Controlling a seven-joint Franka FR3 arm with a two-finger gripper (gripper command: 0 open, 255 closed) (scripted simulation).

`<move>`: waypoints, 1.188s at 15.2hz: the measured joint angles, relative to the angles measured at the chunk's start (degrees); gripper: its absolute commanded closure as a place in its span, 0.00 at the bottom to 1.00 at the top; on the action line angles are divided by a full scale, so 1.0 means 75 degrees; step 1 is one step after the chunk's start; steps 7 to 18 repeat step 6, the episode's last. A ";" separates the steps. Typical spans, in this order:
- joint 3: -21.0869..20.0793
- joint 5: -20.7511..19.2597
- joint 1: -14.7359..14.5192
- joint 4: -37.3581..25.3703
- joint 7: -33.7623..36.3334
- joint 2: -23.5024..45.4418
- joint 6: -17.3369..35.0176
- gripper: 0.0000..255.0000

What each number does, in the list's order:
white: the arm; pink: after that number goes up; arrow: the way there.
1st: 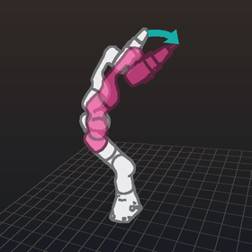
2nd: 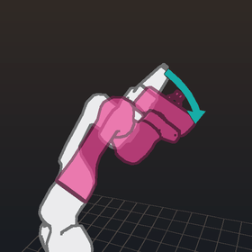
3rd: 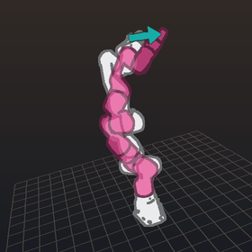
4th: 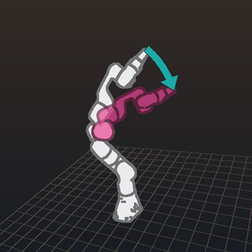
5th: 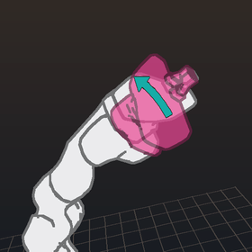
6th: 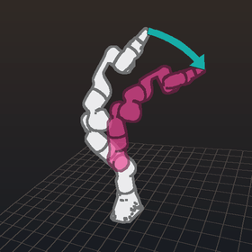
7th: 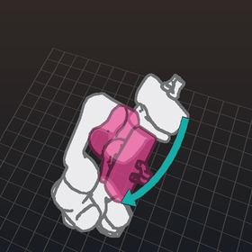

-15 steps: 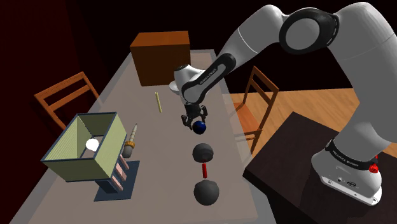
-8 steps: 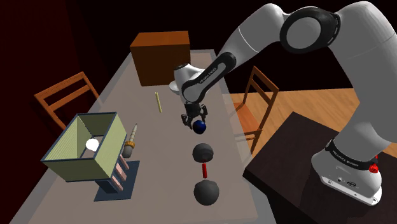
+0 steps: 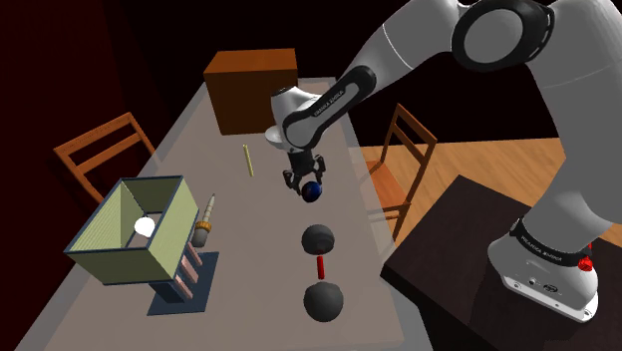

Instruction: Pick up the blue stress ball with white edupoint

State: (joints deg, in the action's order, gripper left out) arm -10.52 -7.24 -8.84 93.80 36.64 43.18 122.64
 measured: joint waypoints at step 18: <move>-0.0054 0.0065 0.0042 0.0066 -0.0027 -0.0419 -0.0350 1.00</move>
